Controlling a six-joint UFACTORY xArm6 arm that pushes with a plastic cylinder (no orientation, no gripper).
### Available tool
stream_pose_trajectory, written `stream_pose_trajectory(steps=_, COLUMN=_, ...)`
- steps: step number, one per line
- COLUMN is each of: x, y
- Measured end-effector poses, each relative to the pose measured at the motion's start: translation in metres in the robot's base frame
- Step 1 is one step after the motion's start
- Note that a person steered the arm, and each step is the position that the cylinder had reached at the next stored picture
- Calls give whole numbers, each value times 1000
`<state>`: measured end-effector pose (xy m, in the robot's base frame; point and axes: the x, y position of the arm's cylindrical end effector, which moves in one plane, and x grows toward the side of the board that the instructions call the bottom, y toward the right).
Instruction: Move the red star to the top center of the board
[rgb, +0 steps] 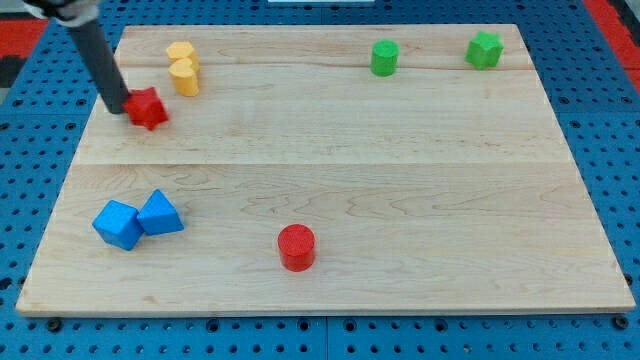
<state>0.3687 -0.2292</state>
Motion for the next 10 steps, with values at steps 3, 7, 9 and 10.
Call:
stream_pose_trajectory(steps=3, x=5, y=141)
stream_pose_trajectory(steps=7, x=-67, y=231)
stream_pose_trajectory(steps=9, x=-107, y=236)
stream_pose_trajectory(steps=10, x=-38, y=239)
